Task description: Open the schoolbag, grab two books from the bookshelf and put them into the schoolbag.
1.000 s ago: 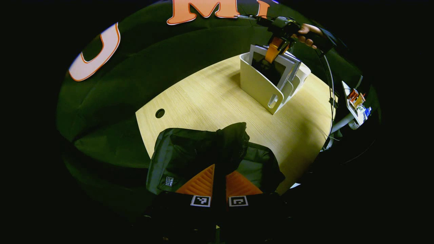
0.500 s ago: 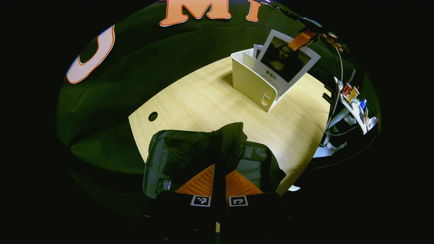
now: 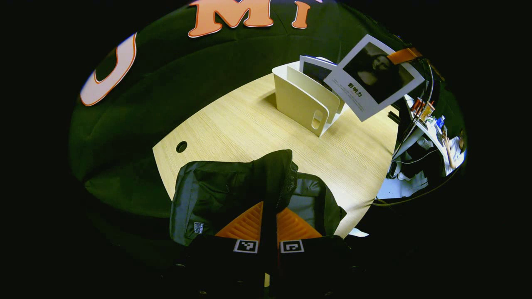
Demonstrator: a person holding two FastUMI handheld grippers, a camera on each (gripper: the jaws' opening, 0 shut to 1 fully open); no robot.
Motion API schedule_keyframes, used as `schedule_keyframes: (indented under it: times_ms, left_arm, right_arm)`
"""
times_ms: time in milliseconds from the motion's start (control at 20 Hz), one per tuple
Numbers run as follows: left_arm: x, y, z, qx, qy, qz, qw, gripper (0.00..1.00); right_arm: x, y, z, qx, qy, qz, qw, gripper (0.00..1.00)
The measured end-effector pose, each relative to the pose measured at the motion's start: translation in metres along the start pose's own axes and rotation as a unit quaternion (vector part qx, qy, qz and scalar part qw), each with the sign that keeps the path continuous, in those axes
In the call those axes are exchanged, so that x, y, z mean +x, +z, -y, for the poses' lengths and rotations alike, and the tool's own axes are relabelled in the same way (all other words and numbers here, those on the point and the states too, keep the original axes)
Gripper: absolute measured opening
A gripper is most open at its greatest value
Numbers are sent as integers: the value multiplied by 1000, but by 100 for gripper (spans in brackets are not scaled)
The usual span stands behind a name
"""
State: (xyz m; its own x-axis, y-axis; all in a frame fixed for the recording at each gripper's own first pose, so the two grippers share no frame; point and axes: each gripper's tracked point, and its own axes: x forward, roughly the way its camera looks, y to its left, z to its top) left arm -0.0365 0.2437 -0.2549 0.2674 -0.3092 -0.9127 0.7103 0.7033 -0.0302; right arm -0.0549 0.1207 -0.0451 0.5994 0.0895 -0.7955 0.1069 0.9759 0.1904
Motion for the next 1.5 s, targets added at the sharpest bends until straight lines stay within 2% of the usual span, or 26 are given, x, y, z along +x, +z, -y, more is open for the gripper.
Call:
schedule_keyframes:
  times_ms: [200, 250, 300, 450, 650, 1100, 1250, 1500]
  left_arm:
    - [-6, 0, -6, -6, -6, 10, 1000, 5]
    - [-9, -1, -7, -6, -7, 13, 1000, 5]
    - [-10, -2, -7, -5, -7, 15, 1000, 5]
    - [-14, -2, -1, 2, -8, 23, 1000, 5]
    - [-20, -2, 4, 7, -10, 42, 999, 5]
    - [-22, -6, 6, -24, 9, 52, 998, 5]
    - [-21, -2, 13, -36, 14, 61, 997, 5]
    - [-16, 3, 24, -58, 21, 84, 995, 5]
  right_arm:
    - [-13, -45, -12, 53, 52, 6, 997, 28]
    - [-12, -54, -14, 62, 63, 9, 996, 36]
    - [-8, -64, -17, 71, 71, 8, 995, 28]
    - [8, -86, -26, 97, 95, 8, 991, 28]
    - [34, -117, -61, 134, 143, 3, 981, 27]
    - [111, -156, -160, 208, 257, -35, 943, 27]
    - [136, -162, -186, 227, 277, -37, 933, 27]
    - [166, -170, -209, 269, 289, -13, 919, 27]
